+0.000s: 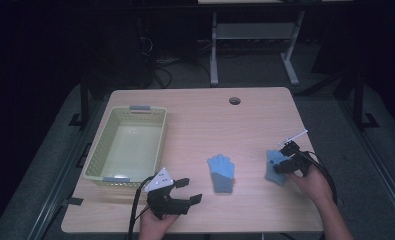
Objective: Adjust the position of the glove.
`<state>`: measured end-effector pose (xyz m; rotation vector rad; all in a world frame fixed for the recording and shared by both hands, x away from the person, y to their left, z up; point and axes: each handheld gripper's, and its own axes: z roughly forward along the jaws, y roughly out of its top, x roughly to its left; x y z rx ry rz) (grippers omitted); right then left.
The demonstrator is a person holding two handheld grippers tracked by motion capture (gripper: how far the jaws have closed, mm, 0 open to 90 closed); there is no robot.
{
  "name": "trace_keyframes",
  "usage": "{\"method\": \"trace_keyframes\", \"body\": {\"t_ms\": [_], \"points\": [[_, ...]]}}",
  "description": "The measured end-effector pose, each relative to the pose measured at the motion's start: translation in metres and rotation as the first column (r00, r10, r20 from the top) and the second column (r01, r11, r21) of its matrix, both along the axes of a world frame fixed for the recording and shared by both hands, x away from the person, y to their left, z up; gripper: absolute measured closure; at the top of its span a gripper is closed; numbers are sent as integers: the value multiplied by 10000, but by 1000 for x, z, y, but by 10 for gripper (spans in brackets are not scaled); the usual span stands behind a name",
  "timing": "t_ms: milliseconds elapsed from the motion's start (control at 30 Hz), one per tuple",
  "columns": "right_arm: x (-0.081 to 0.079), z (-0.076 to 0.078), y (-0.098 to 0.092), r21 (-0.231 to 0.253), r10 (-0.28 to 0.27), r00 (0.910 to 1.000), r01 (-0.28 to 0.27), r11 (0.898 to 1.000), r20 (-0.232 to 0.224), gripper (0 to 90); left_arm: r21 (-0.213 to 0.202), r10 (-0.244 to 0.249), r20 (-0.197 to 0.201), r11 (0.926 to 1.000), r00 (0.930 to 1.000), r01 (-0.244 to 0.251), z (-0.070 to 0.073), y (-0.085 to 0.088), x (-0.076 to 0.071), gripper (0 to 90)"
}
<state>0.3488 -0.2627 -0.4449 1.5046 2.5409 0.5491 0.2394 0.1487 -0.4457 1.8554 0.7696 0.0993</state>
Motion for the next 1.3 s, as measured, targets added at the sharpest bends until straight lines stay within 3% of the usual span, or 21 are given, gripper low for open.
{"method": "trace_keyframes", "body": {"t_ms": [300,633,833,1067,1300], "points": [[1,1,0,85,-87,9998,88,9999,-161,763,9,-10,-17,10000,10000,10,0,-1,-1,254],[0,3,-1,202,19,9998,-14,9998,-205,814,-2,10,-69,10000,10000,-10,-1,0,0,254],[-5,11,1,581,79,9999,-83,9983,71,819,-37,13,-106,10000,9999,-13,-2,0,2,254],[-8,29,7,800,433,9974,-478,9956,580,820,-120,107,-2,9999,9999,-107,1,2,1,255],[-11,38,16,835,734,9942,-800,9933,789,820,-143,129,-39,9998,9999,-130,1,3,1,255]]}}
